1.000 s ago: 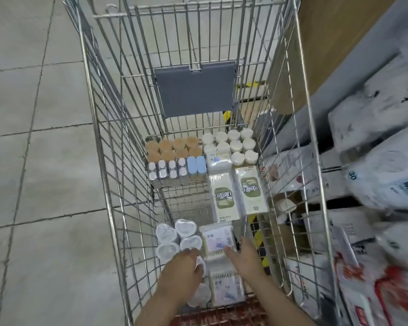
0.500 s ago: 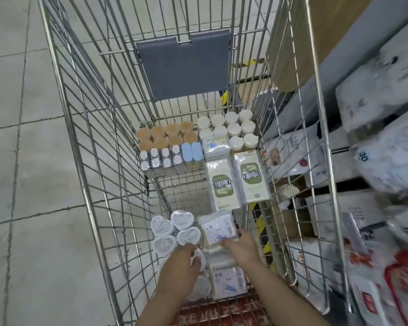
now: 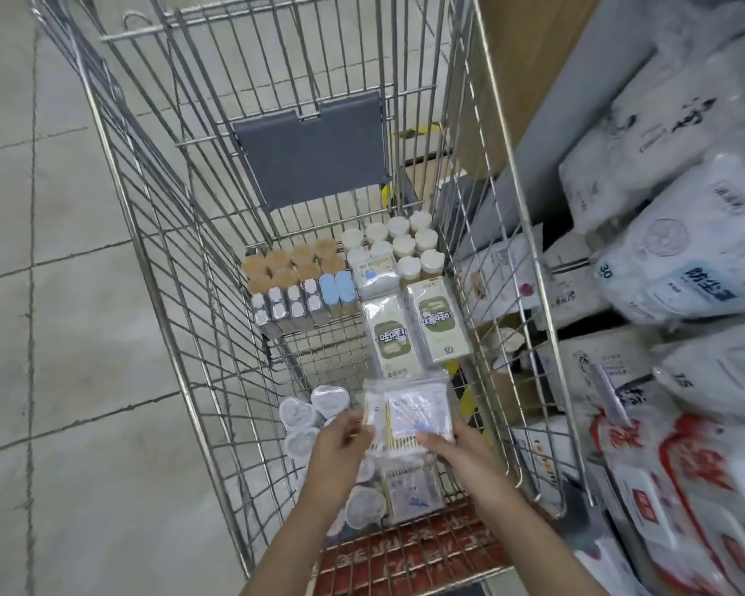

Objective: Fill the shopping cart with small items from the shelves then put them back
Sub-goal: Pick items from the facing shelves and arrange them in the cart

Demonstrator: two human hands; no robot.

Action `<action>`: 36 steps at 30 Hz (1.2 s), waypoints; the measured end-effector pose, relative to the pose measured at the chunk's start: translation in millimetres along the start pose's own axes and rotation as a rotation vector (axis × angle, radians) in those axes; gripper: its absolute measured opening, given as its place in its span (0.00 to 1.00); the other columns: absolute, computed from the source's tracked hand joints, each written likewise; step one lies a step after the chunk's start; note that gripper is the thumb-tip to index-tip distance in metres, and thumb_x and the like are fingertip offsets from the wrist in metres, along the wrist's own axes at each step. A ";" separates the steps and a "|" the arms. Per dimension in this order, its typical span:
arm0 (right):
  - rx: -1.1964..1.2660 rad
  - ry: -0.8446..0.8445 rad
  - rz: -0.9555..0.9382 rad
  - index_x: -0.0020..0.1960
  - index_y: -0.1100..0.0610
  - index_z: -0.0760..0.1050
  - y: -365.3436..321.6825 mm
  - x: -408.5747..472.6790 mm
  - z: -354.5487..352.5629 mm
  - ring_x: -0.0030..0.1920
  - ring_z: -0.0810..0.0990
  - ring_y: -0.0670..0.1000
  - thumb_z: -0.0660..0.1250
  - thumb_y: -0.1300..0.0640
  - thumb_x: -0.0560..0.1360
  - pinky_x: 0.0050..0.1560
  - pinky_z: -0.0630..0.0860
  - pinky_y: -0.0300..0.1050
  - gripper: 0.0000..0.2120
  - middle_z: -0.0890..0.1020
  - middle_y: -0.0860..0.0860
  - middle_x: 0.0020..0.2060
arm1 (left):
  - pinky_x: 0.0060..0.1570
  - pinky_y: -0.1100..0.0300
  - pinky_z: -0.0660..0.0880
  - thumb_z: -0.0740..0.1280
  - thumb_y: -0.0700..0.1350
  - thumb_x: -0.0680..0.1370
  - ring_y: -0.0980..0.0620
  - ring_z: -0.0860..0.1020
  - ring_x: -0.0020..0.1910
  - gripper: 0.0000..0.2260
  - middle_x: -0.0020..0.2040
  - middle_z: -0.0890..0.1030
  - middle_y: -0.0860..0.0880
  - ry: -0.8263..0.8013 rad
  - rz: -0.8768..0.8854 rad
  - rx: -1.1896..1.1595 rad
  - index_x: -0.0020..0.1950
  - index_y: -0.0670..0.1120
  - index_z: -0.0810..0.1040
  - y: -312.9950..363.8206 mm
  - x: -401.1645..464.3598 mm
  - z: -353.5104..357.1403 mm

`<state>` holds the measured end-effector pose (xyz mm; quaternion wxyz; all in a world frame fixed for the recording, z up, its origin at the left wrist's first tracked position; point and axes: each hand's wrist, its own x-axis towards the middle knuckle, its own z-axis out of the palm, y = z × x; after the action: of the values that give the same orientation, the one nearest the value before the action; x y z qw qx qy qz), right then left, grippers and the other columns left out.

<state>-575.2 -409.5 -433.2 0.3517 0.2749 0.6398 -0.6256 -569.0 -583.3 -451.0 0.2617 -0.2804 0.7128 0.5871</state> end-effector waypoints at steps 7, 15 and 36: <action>0.181 0.156 -0.037 0.61 0.57 0.76 5.9 -45.8 1.7 0.51 0.83 0.49 0.73 0.56 0.71 0.52 0.78 0.42 0.19 0.84 0.51 0.52 | 0.54 0.52 0.77 0.65 0.39 0.78 0.51 0.79 0.50 0.08 0.50 0.82 0.49 0.017 0.067 -0.030 0.54 0.49 0.78 34.0 -43.2 -27.0; 0.587 0.349 -0.171 0.69 0.64 0.65 2.9 -140.7 -11.3 0.50 0.84 0.58 0.73 0.61 0.72 0.57 0.78 0.53 0.30 0.83 0.59 0.54 | 0.43 0.56 0.77 0.63 0.39 0.79 0.44 0.81 0.46 0.06 0.52 0.82 0.42 -0.021 0.182 -0.092 0.55 0.44 0.77 108.5 -88.5 -59.8; 1.420 1.131 -0.547 0.55 0.60 0.77 301.3 -577.0 -63.6 0.48 0.82 0.58 0.66 0.64 0.75 0.47 0.77 0.49 0.09 0.86 0.56 0.44 | 0.44 0.55 0.79 0.61 0.34 0.79 0.43 0.80 0.48 0.09 0.49 0.83 0.42 -0.938 0.214 0.184 0.58 0.39 0.76 15.2 -460.7 201.3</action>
<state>3.7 -275.3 -159.9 -0.4184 0.5275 0.2276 -0.7035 -245.8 -340.3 -151.8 0.5167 0.1133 0.5918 0.6083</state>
